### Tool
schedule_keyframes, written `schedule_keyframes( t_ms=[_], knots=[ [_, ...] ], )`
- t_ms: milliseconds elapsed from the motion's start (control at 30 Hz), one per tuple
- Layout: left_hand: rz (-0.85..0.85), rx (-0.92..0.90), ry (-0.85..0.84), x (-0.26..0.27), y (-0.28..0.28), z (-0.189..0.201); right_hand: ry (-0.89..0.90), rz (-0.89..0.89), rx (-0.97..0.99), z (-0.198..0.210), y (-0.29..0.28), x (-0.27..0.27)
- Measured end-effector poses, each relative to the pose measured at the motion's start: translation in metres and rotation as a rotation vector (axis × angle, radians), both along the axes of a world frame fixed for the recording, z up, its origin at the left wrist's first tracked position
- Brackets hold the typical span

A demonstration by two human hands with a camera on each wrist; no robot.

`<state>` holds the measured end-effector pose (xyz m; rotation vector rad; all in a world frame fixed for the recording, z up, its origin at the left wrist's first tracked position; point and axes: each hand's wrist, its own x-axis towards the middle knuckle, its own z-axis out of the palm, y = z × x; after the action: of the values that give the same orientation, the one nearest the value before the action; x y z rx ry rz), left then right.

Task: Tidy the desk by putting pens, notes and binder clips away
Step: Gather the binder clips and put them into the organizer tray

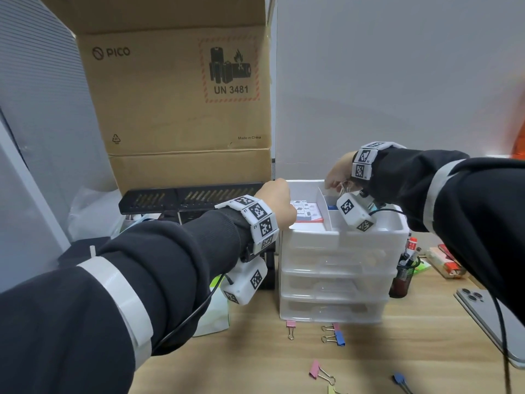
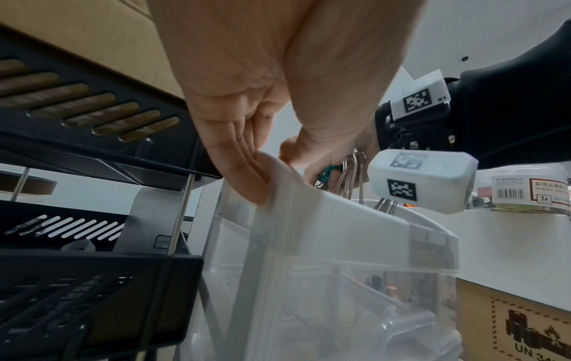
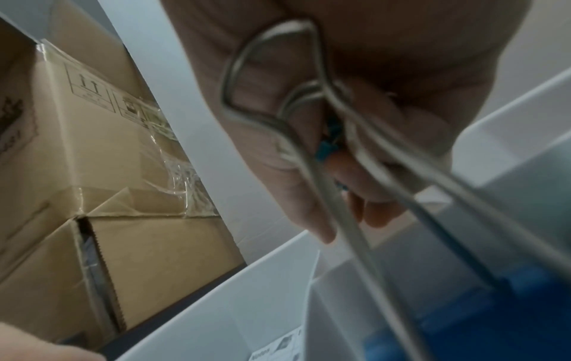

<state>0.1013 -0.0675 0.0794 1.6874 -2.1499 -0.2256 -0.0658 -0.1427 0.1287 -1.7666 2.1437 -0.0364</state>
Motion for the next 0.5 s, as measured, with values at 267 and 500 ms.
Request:
schedule_keyframes(
  t_ms=[267, 500],
  knots=[
    [0.005, 0.014, 0.013, -0.0009, -0.0001, -0.0011, 0.186, 0.034, 0.067, 0.003, 0.0004, 0.0096],
    [0.009, 0.019, 0.021, -0.0009, 0.0016, 0.0004, 0.12, 0.006, 0.045, 0.0088, 0.0034, 0.0104]
  ],
)
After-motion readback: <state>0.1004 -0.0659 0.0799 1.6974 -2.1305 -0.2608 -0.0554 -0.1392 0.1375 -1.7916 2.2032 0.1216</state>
